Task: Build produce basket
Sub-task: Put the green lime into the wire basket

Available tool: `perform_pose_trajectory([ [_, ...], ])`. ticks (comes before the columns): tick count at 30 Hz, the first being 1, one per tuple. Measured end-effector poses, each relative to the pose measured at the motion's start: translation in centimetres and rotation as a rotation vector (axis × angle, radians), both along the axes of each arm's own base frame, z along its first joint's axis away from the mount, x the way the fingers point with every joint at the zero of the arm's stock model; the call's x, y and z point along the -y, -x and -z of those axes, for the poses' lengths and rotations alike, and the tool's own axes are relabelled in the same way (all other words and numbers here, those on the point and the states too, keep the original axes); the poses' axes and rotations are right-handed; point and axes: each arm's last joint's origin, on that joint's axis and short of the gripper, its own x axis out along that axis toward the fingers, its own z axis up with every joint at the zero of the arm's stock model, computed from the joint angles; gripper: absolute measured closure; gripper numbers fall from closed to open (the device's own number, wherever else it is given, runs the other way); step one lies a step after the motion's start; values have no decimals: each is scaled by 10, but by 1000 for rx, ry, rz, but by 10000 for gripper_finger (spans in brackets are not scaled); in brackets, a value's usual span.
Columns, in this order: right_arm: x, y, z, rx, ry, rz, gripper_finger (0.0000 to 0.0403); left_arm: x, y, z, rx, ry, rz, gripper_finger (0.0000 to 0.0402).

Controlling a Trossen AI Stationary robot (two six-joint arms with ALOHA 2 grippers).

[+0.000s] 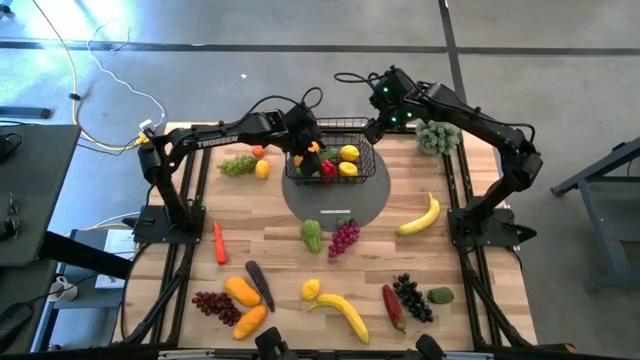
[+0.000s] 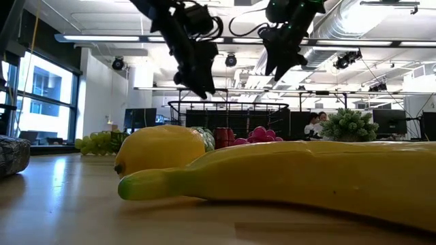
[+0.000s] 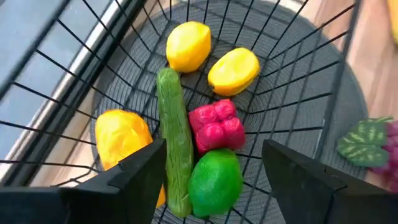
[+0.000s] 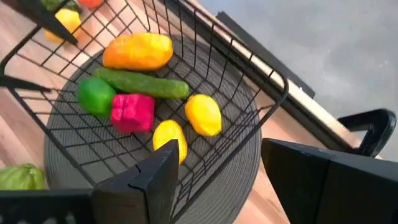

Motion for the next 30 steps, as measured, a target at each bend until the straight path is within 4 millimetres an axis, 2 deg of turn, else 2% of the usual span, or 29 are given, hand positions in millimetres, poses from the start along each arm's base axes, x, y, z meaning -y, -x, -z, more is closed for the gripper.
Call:
perform_pose_trajectory([
  [10, -27, -12, 3, -27, -73, -20, 194, 29, 10, -22, -19, 19, 68, 149],
  [30, -118, -41, 7, -76, -236, -62, 194, 113, -5, -13, -199, 118, 338, 149],
])
